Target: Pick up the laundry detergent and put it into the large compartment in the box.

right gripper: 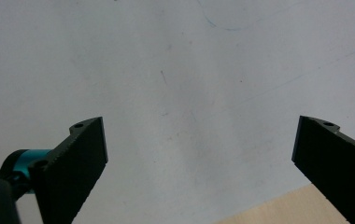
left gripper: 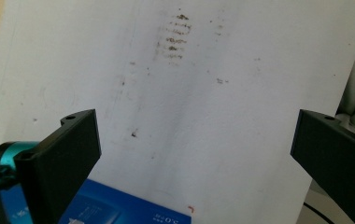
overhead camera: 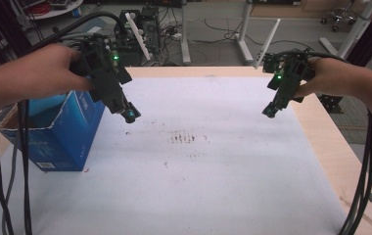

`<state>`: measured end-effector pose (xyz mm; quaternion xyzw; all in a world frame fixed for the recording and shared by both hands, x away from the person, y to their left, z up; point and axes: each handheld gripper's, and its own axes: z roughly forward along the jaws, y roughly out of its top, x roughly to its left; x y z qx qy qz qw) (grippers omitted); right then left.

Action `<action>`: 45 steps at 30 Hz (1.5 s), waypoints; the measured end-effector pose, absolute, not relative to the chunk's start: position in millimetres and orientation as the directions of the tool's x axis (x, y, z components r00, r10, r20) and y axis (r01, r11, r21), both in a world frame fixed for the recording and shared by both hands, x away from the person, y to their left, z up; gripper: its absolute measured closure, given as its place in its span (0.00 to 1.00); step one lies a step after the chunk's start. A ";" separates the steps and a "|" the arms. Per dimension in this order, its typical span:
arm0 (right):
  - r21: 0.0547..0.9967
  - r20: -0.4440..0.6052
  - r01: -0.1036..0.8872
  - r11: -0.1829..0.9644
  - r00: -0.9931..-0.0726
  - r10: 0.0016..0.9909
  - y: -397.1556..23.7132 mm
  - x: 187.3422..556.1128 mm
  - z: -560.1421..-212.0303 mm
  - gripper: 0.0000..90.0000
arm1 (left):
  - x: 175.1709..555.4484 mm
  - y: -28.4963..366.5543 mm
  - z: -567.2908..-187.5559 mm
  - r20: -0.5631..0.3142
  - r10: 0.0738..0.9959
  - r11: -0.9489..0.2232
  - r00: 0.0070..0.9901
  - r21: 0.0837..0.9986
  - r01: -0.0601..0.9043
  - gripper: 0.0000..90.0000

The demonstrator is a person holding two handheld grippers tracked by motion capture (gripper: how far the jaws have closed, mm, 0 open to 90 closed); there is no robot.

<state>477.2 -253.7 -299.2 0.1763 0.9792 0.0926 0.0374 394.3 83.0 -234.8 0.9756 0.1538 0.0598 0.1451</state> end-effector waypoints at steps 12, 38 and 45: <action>0.202 -0.035 0.332 0.921 -0.938 0.345 -252.2 472.4 -303.0 0.03 | 397.8 48.5 -243.3 0.024 0.270 -0.908 0.962 0.338 0.247 0.02; 0.207 -0.025 0.314 0.927 -0.945 0.325 -248.2 467.9 -309.0 0.03 | 403.2 29.1 -261.4 0.009 0.219 -0.914 0.976 0.351 0.202 0.02; 0.210 -0.025 0.309 0.927 -0.947 0.321 -246.9 465.8 -309.6 0.03 | 402.5 29.1 -262.6 0.006 0.214 -0.918 0.977 0.343 0.199 0.02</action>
